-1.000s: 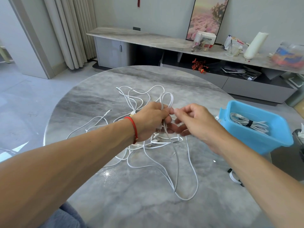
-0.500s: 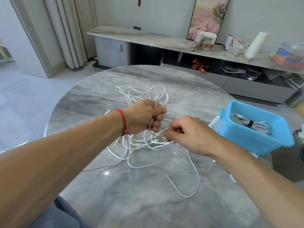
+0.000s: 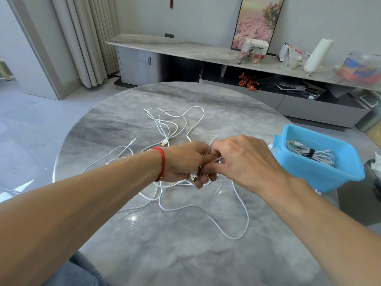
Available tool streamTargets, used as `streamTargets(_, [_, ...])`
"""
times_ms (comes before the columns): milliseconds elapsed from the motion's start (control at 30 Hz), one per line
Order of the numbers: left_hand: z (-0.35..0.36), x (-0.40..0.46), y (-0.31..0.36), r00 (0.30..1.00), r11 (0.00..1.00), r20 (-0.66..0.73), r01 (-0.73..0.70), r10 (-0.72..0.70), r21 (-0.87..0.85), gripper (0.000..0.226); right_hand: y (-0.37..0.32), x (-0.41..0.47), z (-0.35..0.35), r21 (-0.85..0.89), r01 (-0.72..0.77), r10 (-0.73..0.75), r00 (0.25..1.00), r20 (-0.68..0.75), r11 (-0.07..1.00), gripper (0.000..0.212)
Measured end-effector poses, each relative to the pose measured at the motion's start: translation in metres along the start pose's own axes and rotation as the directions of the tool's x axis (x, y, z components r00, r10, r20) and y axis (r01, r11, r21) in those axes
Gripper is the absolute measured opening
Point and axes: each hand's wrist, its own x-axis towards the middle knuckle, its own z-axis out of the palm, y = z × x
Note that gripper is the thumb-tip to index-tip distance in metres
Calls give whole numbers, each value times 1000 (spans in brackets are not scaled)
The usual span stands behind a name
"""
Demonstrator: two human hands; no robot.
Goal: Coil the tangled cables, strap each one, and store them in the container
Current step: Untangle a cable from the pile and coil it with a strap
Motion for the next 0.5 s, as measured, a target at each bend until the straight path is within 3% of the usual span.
streamTargets(167, [-4,4,0,996,999,-83,32,-28,42,21,30,-2,-4,273,-38,44,999,-14,961,25])
streamTargets(400, [-8,8,3,988,999,-151,42,-42,-4,28,59,-8,0,269,-42,69,993,-93,962,17])
streamTargets(500, [-5,11,4,985,1000,-171,-19,19,3,32,58,-5,3,410,-110,181,974,-139,905,17])
